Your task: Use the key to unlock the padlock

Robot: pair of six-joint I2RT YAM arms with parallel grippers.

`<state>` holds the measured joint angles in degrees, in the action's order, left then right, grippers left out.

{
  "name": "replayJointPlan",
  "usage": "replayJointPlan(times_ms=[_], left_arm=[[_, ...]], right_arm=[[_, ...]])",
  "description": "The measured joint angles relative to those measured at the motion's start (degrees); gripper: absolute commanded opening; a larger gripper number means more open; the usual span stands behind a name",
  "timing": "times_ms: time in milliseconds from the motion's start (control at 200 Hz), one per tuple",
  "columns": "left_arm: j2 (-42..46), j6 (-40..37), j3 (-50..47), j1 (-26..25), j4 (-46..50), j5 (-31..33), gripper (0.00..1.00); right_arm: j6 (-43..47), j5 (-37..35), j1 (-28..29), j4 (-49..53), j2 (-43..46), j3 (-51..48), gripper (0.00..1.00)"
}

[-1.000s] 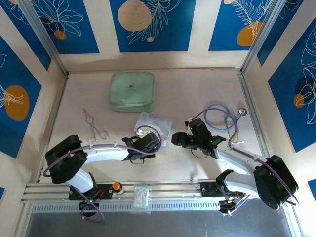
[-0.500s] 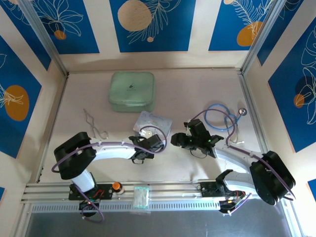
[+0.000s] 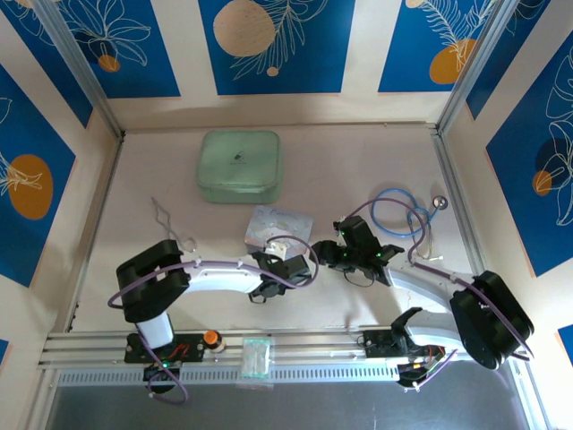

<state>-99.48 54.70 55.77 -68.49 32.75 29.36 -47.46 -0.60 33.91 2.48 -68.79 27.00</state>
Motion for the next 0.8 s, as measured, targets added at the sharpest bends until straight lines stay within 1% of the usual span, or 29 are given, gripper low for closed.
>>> replayJointPlan(times_ms=[160,285,495,695,800], left_arm=[[-0.3,0.7,1.7,-1.8,1.3,1.2,0.32],[-2.2,1.1,3.5,-2.6,1.8,1.7,0.32],[-3.4,2.0,4.7,-3.2,3.2,2.4,0.31],[-5.0,2.4,6.5,-3.9,5.2,2.9,0.33],[-5.0,2.6,6.5,-4.3,5.3,2.8,0.31]], right_arm=[[-0.5,-1.0,0.0,0.1,1.3,-0.3,0.56],[-1.0,-1.0,0.0,-0.1,1.9,-1.4,0.56],[-1.1,-1.6,0.0,0.2,3.4,-1.8,0.56],[-1.3,-2.1,0.0,0.5,4.6,-2.4,0.56],[-1.3,-2.1,0.0,0.7,5.1,-2.8,0.56]])
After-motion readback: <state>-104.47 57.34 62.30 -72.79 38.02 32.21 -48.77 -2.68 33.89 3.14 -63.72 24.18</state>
